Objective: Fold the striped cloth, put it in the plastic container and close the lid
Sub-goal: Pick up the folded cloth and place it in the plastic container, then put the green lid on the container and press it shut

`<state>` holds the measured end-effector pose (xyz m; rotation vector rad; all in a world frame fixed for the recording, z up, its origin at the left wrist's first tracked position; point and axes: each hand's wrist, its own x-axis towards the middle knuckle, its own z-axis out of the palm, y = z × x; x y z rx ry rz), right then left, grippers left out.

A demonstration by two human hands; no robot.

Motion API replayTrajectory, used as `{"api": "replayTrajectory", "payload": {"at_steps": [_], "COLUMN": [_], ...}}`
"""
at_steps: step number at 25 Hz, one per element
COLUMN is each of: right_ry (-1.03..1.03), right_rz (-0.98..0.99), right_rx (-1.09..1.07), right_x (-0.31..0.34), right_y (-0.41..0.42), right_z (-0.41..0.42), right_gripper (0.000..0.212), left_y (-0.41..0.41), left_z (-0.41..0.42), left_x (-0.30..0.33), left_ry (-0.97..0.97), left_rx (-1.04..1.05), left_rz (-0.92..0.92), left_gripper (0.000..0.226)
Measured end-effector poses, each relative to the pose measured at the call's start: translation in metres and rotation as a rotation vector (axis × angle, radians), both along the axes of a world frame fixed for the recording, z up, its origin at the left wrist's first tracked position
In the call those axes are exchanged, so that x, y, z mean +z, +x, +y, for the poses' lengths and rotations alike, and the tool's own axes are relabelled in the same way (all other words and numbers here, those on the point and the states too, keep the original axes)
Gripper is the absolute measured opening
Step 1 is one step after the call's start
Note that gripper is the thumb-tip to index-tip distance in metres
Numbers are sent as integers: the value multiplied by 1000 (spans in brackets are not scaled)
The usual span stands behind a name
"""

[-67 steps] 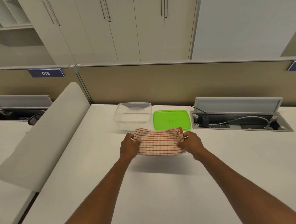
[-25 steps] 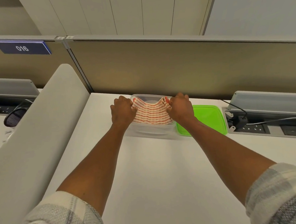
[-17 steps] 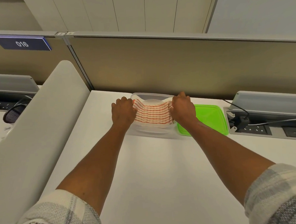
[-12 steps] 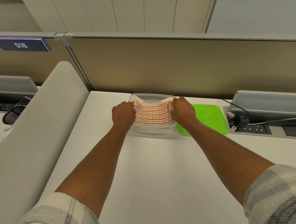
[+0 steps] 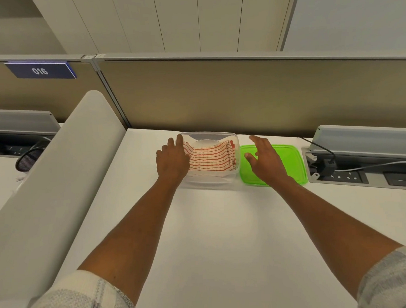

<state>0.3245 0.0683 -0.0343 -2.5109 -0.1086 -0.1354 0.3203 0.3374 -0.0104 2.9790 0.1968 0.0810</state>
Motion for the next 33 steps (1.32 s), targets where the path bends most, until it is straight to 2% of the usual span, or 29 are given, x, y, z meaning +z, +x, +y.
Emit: {"api": "replayTrajectory", "payload": {"at_steps": [2,5,8,10,12,15,18,24,29,33], "right_ry": [-37,-85,-132,-181,-214,-220,-228,-198,-190,-194], "right_rz": [10,-9,-10,5,37,114,152,212,196,174], "right_rx": [-21,-47,-40,-35,-35,-45,-28,23,38,39], "right_x": [-5,-5,0,2,1,-3,-9,-23,-30,-28], "right_y": [-11,-28,-38,-43,-47,-53,-57,-62,-64,-67], "right_z": [-18,-43,-65,-82,-98,-123,-143,-155,-157,-155], "right_gripper": [52,48,47,45,41,36,35,42,43,43], "left_y": [-8,-20,-31,-41,-49,-57,-57,-53,-54,-59], "left_z": [-11,-45,-88,-115,-135,-161,-178,-193,-201,-200], "left_x": [3,12,16,10,-2,-19,-34,-43,-40,-32], "left_ry": [46,56,13,-16,-73,-75,-44,95,81,99], "left_rx": [-54,-243,-476,-637,-721,-673,-608,-532,-449,-491], "left_rz": [-139,-388,-477,-450,-317,-52,80,64,75,14], "left_gripper": [61,45,37,33,32,36,41,35,27,26]}}
